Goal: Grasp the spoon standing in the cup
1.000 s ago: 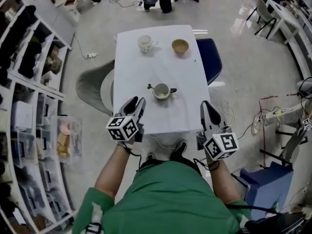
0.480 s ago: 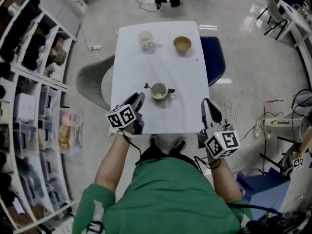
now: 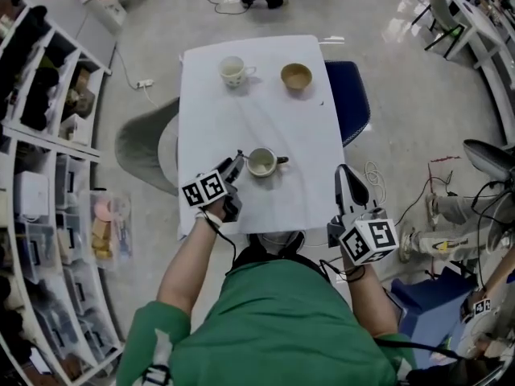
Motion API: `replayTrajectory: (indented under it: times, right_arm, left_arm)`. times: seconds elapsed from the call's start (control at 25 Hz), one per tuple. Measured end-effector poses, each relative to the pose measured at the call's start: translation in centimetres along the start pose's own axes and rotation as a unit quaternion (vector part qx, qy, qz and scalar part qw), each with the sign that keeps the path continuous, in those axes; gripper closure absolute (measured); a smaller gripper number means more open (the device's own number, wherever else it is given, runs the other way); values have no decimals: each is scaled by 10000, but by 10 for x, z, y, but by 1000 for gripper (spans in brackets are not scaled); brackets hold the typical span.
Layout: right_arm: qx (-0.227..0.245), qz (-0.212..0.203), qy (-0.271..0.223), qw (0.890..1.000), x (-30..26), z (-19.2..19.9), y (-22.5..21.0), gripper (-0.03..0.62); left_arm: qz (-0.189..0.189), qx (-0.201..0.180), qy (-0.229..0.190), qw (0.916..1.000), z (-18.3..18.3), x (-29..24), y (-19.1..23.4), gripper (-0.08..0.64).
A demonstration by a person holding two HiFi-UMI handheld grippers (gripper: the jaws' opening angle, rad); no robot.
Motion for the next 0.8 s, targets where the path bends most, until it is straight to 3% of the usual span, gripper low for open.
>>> replayTrajectory:
  times: [0.28, 0.68, 0.8]
  right_arm:
    - [34, 218, 13, 9998, -6, -2, 3, 577]
    - [4, 447, -21, 9990, 2, 3, 4, 577]
    - [3, 489, -23, 9988, 6, 5, 6, 577]
  left_arm:
    - [341, 653, 282, 9969, 4, -24, 15, 354]
    - [634, 1161, 338, 9906, 7, -36, 22, 357]
    - [673, 1176, 344, 9902, 7, -35, 22, 407]
Point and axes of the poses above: the fingertips, and each gripper's own axes: x backward along the fingers, y to its left, z out of its underside, the point moved 4 cm from there along x, backward along the fingers, and after that the axes turned 2 degrees about z, right-handed, at the moved point
